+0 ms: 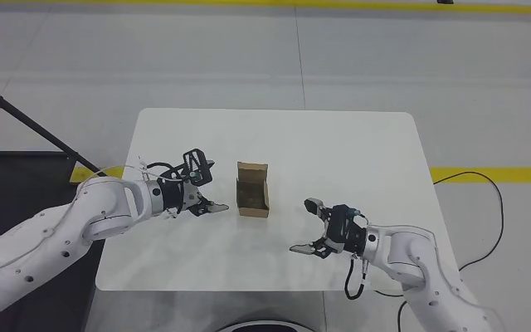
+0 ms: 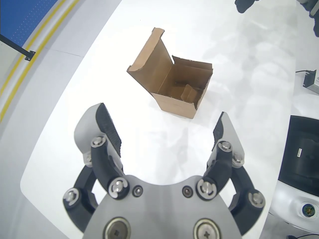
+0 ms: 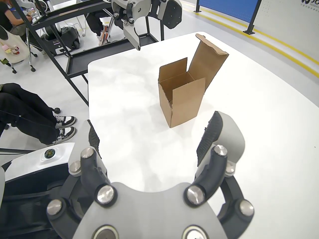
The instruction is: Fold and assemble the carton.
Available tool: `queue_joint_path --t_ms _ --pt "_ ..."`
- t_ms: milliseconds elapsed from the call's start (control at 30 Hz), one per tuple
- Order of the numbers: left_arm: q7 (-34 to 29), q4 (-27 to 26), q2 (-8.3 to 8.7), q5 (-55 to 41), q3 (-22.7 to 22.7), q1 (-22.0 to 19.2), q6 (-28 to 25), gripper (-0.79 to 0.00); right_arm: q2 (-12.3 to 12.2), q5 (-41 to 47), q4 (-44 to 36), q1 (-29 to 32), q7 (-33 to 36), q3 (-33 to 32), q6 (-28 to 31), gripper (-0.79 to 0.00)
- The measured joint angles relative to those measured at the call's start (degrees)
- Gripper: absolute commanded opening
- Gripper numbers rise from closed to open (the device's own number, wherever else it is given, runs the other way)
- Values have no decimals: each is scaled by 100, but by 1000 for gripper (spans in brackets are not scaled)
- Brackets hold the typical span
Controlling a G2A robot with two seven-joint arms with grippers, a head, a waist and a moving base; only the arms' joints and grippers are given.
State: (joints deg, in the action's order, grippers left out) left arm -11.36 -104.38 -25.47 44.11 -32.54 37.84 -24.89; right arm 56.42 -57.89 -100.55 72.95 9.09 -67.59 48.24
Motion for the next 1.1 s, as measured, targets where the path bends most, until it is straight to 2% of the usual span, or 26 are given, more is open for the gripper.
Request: queue_joint_path --t_ms 67,367,500,633,800,933,1100 --pt "37 -5 -7 -9 -13 17 5 0 4 -7 27 9 8 26 -13 0" --pt "1819 656 -203 84 -75 546 352 0 154 -586 761 -514 -478 638 228 0" --pt "2729 848 -298 590 -49 822 525 0 278 -1057 1186 -827 -1036 964 -59 0" --pt "3355 990 -401 1162 10 1043 736 0 406 -1393 1597 -1106 -1420 1249 -518 0" --pt "3680 1206 -541 1658 38 1197 905 0 563 -1545 2072 -1417 -1719 1532 -1018 0" --pt "3694 1381 -614 1725 42 1232 649 0 581 -1532 2138 -1452 -1778 1556 -1058 0" --pt "3673 1382 -614 1713 41 1231 639 0 580 -1532 2133 -1450 -1773 1554 -1054 0"
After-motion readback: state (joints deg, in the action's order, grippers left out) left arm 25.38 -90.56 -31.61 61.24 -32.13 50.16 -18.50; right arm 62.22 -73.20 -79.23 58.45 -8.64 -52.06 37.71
